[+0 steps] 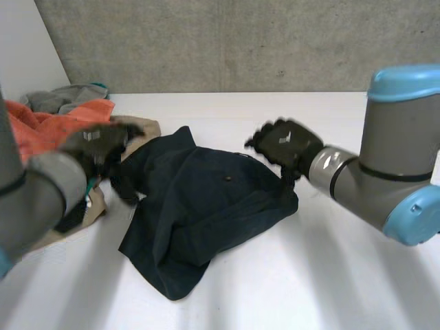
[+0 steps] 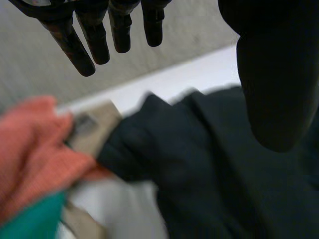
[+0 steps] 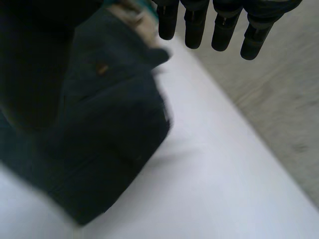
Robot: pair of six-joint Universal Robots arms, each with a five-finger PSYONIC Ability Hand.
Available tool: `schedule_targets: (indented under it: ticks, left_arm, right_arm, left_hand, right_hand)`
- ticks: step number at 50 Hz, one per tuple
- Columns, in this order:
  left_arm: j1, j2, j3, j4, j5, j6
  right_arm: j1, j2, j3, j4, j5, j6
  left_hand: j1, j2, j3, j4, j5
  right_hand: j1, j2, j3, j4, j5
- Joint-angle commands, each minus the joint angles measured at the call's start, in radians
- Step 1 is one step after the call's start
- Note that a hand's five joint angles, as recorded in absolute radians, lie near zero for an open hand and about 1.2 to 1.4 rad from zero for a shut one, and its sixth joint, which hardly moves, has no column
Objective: Fold the laundry.
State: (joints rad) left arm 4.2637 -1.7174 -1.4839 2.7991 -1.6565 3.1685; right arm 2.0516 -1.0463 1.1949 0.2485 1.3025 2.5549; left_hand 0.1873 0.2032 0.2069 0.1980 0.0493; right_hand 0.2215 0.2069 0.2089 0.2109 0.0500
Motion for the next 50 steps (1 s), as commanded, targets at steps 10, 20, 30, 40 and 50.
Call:
schedule_targets:
  ticks: [10,20,30,40,50]
  left_arm:
    - [0.036,-0.134,-0.187,0.027,0.159,-0.056]
    - [-0.099,-0.315,-0.058,0.016,0.173,-0.090]
    - [-0.188,-0.320,0.102,-0.007,-0.098,-0.101]
    - [-0.130,0.089,0.287,-0.119,-0.005,0.053]
    - [-0.044,0.170,0.686,-0.226,0.044,0.113]
  right_arm:
    - [0.018,0.134,0.089,-0.320,0.038,0.050]
    - [0.015,-0.093,0.264,-0.377,0.035,0.156]
    - [-0.022,-0.287,0.316,-0.374,0.087,0.151]
    - [-0.083,-0.477,0.207,-0.301,0.113,0.166]
    - [-0.123,-0.514,-0.026,-0.219,0.092,0.312]
  left_hand:
    - [-0.013,-0.029,-0.032,-0.023,-0.049]
    - [-0.013,-0.029,-0.032,-0.023,-0.049]
    - [1.209,1.193,1.189,1.198,1.172]
    - [1.209,1.193,1.189,1.198,1.172]
    - [1.209,1.193,1.189,1.198,1.172]
  right_hand:
    - [1.175,1.189,1.187,1.185,1.172]
    - [1.175,1.189,1.187,1.185,1.172]
    - [1.175,1.189,1.187,1.185,1.172]
    - [1.175,1.189,1.187,1.185,1.172]
    - [1.175,1.189,1.187,1.185,1.172]
